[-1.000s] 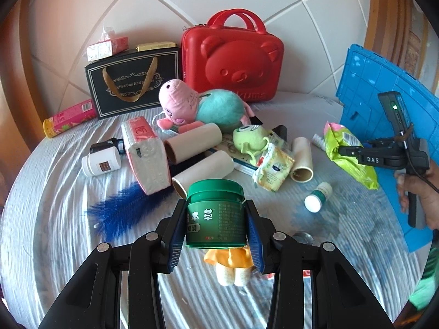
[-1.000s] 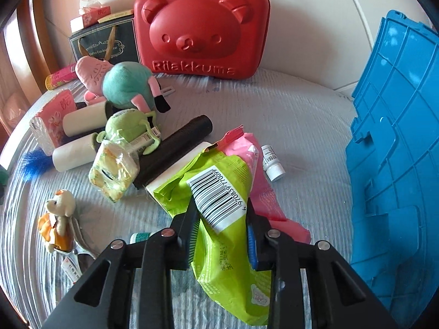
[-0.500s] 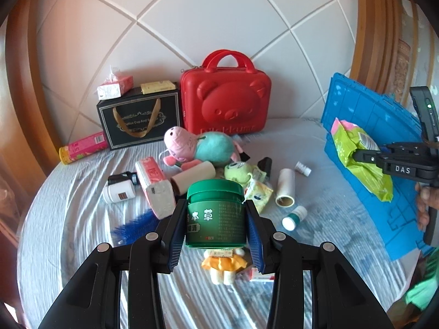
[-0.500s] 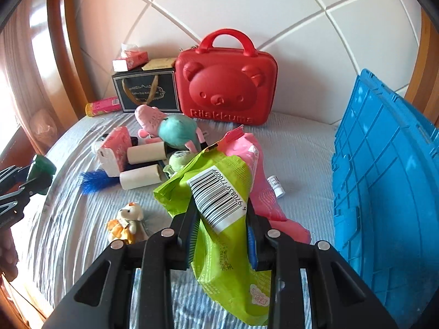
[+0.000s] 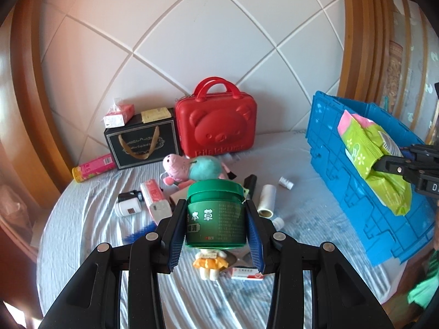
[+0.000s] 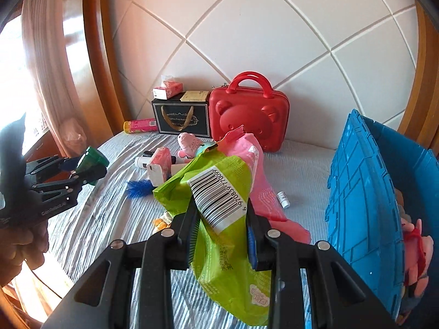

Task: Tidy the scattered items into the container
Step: 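Lift and carry the green jar and wipes pack over the blue crate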

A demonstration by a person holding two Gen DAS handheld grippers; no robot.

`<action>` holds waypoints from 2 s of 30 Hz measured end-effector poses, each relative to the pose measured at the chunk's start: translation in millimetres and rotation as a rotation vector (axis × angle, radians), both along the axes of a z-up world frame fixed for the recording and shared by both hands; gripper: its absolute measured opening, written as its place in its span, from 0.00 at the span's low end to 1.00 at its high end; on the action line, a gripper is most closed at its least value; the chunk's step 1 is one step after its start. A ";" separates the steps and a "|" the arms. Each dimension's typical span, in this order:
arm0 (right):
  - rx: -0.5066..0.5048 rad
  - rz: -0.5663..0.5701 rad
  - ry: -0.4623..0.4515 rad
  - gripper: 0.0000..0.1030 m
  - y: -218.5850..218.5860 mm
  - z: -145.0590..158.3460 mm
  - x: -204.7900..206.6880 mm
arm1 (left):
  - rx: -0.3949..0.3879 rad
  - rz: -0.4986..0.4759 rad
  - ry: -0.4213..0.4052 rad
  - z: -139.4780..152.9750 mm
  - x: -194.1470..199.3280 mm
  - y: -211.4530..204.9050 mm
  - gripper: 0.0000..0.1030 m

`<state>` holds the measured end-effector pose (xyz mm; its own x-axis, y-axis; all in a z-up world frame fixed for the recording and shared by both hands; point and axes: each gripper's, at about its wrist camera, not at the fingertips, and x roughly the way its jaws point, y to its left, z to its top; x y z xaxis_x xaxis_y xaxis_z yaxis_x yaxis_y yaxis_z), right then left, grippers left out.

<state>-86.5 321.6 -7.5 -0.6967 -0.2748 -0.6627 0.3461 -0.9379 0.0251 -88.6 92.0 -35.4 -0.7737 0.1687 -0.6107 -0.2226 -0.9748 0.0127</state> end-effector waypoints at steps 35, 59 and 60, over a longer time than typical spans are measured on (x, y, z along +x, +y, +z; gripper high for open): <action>-0.056 -0.014 0.181 0.27 142.6 74.7 44.5 | -0.061 -0.069 0.142 89.1 16.9 146.9 0.38; -0.021 -0.375 0.148 0.27 306.7 64.8 74.6 | -0.033 -0.401 0.149 100.3 -0.3 343.0 0.38; -0.019 -0.389 0.143 0.27 311.8 63.5 74.8 | -0.030 -0.414 0.148 100.2 -1.7 350.4 0.38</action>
<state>-11.7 633.4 56.1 -0.8356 0.0162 -0.5492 -0.0330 -0.9992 0.0207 -90.4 442.4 64.8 -0.7238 0.4670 -0.5079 -0.5882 -0.8024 0.1005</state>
